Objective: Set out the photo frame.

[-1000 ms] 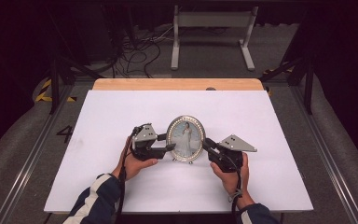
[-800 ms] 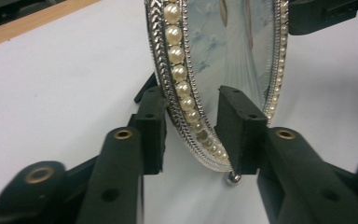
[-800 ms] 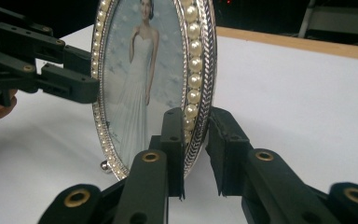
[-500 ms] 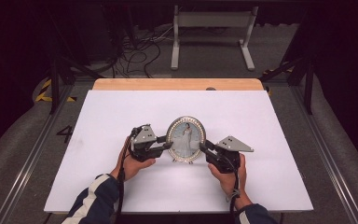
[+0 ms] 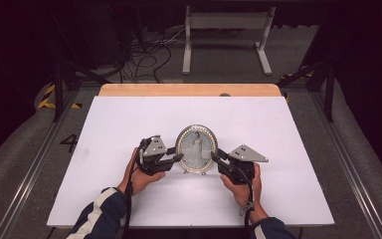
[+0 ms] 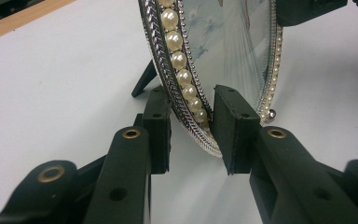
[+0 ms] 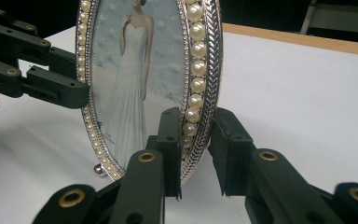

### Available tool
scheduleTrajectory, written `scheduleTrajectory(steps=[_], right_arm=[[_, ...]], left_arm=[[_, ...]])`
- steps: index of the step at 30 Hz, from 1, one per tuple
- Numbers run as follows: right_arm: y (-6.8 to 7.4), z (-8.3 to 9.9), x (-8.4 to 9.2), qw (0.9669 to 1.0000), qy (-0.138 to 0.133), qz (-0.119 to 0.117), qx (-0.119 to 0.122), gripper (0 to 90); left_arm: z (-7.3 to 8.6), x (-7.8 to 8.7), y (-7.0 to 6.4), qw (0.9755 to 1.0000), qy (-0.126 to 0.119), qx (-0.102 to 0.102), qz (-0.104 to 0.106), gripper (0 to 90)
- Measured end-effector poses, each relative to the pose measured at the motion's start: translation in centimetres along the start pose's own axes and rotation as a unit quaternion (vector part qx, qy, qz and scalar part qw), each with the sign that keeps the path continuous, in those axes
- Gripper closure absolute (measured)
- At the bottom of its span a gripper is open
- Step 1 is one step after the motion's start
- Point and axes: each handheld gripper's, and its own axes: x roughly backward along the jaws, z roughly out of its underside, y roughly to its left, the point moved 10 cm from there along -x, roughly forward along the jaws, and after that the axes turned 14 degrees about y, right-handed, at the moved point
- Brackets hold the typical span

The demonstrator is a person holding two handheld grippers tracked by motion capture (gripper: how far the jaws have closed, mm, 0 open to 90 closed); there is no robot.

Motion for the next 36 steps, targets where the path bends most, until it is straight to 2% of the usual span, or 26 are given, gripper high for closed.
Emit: scheduleTrajectory(steps=[21, 28, 31, 36], right_arm=[[-0.02, -0.03, -0.05, 0.9999, 0.008, 0.000, 0.009, 74.2], [-0.04, 0.04, 0.09, 0.9997, 0.012, 0.000, 0.021, 73.9], [-0.03, 0.15, 0.17, 0.9991, 0.015, 0.007, 0.038, 73.9], [-0.13, 0.40, 0.18, 0.9989, 0.019, 0.005, 0.041, 73.7]], left_arm=[[0.25, 0.07, -0.20, 0.9999, -0.007, -0.002, -0.012, 67.2], [0.31, 0.18, -0.27, 0.9998, -0.005, -0.004, -0.018, 66.8], [0.34, 0.25, -0.25, 0.9997, -0.004, -0.008, -0.024, 66.5], [0.39, 0.38, -0.29, 0.9997, -0.005, -0.008, -0.025, 65.6]])
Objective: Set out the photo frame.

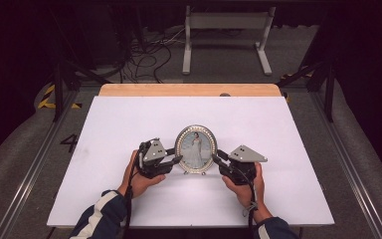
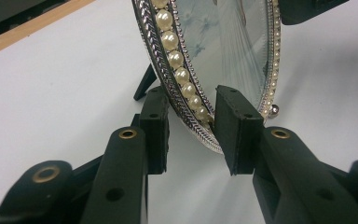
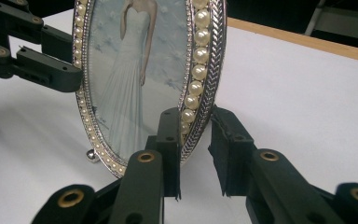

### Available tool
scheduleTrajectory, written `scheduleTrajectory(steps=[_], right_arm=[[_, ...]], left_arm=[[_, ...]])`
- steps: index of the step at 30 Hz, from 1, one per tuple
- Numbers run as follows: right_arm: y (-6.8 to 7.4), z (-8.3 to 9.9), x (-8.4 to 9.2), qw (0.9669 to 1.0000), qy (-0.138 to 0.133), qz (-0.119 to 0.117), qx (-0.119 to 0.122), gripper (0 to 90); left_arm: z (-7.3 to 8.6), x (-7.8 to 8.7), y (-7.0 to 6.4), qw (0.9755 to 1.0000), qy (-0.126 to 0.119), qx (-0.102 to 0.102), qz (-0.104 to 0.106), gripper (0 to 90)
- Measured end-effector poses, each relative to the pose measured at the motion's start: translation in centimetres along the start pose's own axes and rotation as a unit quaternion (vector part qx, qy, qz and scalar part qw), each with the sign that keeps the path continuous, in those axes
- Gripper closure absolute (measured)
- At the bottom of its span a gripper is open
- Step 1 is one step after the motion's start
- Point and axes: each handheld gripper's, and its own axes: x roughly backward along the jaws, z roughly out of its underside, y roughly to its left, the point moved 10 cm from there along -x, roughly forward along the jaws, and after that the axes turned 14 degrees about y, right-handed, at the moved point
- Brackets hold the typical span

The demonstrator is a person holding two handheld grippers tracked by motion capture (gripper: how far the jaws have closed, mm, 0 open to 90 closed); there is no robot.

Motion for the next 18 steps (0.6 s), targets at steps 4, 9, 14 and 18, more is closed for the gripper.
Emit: scheduleTrajectory(steps=[4, 9, 14, 18], right_arm=[[-0.2, 0.0, 0.2, 1.0000, 0.000, 0.004, 0.004, 73.7], [-0.4, 0.0, 0.5, 1.0000, 0.001, 0.005, 0.009, 73.5], [-0.7, -0.1, 1.0, 0.9998, 0.000, 0.007, 0.018, 72.6], [-0.9, -0.1, 1.1, 0.9997, 0.003, 0.009, 0.021, 71.4]], left_arm=[[0.0, 0.3, 0.0, 1.0000, -0.003, -0.002, -0.004, 64.1], [0.0, 0.7, 0.0, 0.9999, -0.005, -0.005, -0.010, 62.5], [0.0, 1.0, 0.1, 0.9999, -0.007, -0.003, -0.013, 60.1], [0.0, 1.4, 0.1, 0.9999, -0.009, -0.003, -0.014, 58.7]])
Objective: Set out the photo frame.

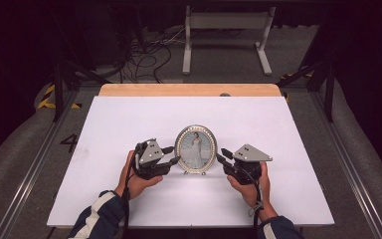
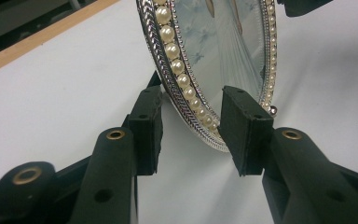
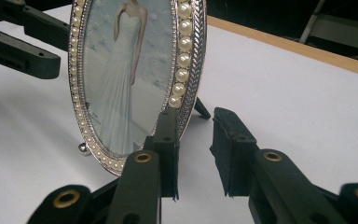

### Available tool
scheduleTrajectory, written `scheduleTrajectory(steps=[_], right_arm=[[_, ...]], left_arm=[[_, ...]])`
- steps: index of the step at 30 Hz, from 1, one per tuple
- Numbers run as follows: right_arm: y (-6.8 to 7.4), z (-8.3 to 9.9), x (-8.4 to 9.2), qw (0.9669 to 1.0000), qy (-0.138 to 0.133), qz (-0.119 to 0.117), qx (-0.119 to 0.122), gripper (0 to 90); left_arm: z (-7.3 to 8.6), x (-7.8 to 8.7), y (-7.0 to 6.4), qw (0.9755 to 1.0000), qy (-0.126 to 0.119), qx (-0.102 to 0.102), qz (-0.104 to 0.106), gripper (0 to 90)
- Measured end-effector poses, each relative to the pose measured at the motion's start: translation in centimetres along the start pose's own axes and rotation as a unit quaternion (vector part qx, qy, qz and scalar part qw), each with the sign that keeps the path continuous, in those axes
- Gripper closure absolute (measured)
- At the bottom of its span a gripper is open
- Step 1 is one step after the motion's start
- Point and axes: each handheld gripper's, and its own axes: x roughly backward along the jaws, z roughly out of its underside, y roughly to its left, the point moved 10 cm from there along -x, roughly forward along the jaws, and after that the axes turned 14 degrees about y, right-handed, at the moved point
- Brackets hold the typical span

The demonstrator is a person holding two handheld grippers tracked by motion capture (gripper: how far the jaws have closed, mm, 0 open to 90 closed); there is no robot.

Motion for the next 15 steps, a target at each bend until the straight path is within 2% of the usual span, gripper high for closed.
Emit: scheduleTrajectory(steps=[8, 15], right_arm=[[-0.19, 0.09, 0.35, 0.9998, 0.005, 0.009, 0.017, 66.3], [-0.31, 0.41, 0.52, 0.9996, 0.015, 0.010, 0.022, 60.3]], left_arm=[[0.44, 0.71, 0.42, 0.9999, 0.002, -0.005, -0.013, 53.7], [0.98, 0.88, 0.51, 0.9996, 0.011, -0.013, -0.023, 47.3]])
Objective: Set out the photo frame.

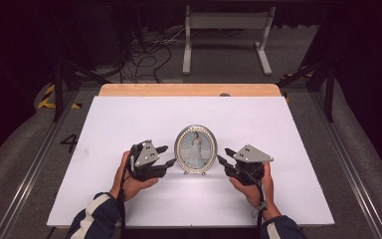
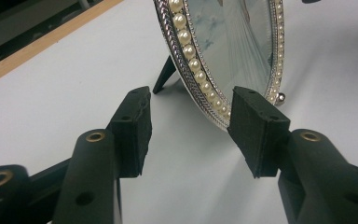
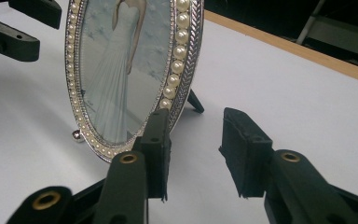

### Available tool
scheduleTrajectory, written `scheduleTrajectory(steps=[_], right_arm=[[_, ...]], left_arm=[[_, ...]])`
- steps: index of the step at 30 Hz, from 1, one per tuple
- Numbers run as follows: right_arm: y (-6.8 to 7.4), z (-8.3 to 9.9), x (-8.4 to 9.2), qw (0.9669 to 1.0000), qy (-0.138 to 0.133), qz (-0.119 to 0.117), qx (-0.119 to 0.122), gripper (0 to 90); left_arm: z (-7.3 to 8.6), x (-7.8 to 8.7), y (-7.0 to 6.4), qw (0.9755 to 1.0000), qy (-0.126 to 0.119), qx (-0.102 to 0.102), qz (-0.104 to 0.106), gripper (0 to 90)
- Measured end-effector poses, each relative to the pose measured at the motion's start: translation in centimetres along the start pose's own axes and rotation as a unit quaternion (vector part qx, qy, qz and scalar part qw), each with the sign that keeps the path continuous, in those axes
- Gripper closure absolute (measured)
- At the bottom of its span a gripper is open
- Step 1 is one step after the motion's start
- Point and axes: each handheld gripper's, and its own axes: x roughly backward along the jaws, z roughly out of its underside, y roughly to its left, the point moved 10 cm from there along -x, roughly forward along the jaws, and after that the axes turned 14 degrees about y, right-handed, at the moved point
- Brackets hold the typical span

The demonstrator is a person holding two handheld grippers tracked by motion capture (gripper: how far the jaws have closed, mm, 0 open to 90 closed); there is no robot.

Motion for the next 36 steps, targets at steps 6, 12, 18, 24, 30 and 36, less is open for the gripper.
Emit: scheduleTrajectory(steps=[6, 12, 18, 24, 30, 36], right_arm=[[-0.1, 0.5, 0.0, 0.9999, 0.005, -0.001, 0.010, 50.7], [0.1, 0.8, -0.1, 0.9996, 0.013, -0.002, 0.026, 41.1], [0.1, 1.1, -0.2, 0.9993, 0.017, -0.003, 0.032, 33.3], [0.0, 1.7, -0.3, 0.9986, 0.025, 0.003, 0.046, 30.0], [-0.5, 2.8, -0.3, 0.9971, 0.043, 0.020, 0.059, 25.2], [-0.9, 3.2, -0.1, 0.9973, 0.043, 0.020, 0.055, 24.6]], left_arm=[[0.2, 0.3, 0.2, 1.0000, 0.003, 0.001, -0.003, 40.2], [0.7, 0.1, 0.3, 0.9999, 0.013, 0.002, -0.011, 26.9], [1.4, -0.3, 0.2, 0.9995, 0.029, -0.004, -0.013, 19.6], [2.1, -0.3, 0.3, 0.9991, 0.034, -0.007, -0.022, 17.1], [3.0, -0.4, 0.3, 0.9987, 0.044, -0.012, -0.020, 14.1], [3.4, -0.3, -0.2, 0.9988, 0.044, -0.009, -0.020, 11.5]])
